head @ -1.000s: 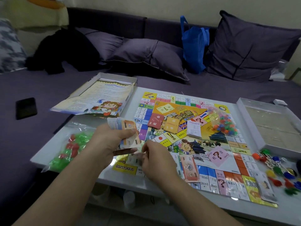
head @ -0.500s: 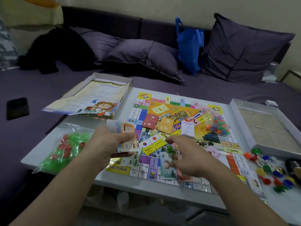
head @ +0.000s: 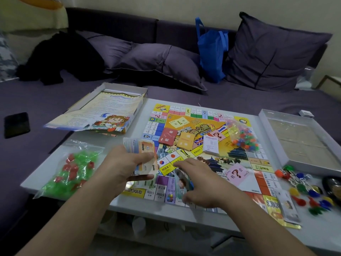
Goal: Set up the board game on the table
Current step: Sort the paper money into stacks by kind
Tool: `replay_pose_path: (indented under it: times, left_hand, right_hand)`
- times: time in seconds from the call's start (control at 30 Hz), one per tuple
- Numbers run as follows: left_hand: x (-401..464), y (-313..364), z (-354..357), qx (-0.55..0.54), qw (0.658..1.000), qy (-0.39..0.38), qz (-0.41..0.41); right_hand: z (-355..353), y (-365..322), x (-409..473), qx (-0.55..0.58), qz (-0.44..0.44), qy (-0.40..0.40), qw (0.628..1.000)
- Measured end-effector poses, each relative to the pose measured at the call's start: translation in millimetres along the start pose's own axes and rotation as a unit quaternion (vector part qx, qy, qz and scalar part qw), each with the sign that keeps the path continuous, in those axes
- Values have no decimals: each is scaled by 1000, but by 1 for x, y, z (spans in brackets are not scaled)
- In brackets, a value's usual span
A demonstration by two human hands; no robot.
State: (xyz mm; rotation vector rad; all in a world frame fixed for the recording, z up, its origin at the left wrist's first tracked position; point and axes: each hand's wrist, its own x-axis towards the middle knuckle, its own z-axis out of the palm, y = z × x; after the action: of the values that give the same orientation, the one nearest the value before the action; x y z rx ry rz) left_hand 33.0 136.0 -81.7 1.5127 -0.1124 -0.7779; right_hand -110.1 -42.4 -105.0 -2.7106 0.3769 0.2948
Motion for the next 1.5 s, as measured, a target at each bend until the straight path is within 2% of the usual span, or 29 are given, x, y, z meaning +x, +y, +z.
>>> replay_pose_path:
  times: [0.33, 0.47, 0.57, 0.7, 0.8, 1.03, 1.17, 1.27, 1.5]
  left_hand:
    - [1, 1, -8, -6, 1000, 2, 7]
    - [3, 2, -10, -11, 1000, 13, 7]
    - [3, 2, -10, -14, 1000, 14, 3]
    - [2, 4, -13, -26, 999, 27, -2]
    - [1, 5, -15, -31, 999, 31, 3]
    - [1, 4, -13, -20, 999, 28, 12]
    - [3, 4, -12, -20, 999, 27, 12]
    - [3, 4, -9, -13, 1000, 15, 16]
    - [3, 0, -6, -6, 1000, 10, 15]
  right_hand:
    - [4, -10, 13, 39, 9, -3, 999]
    - [8, -9, 16, 70, 35, 42, 996]
    - [9, -6, 20, 143, 69, 88, 983]
    - [1, -4, 28, 281, 93, 122, 947]
    - [1, -9, 37, 310, 92, 124, 938]
    - [20, -28, 46, 194, 48, 101, 975]
    - [0, -20, 35, 220, 65, 95, 969]
    - [-13, -5, 27, 193, 85, 78, 974]
    - [-2, -2, 15, 35, 43, 48, 997]
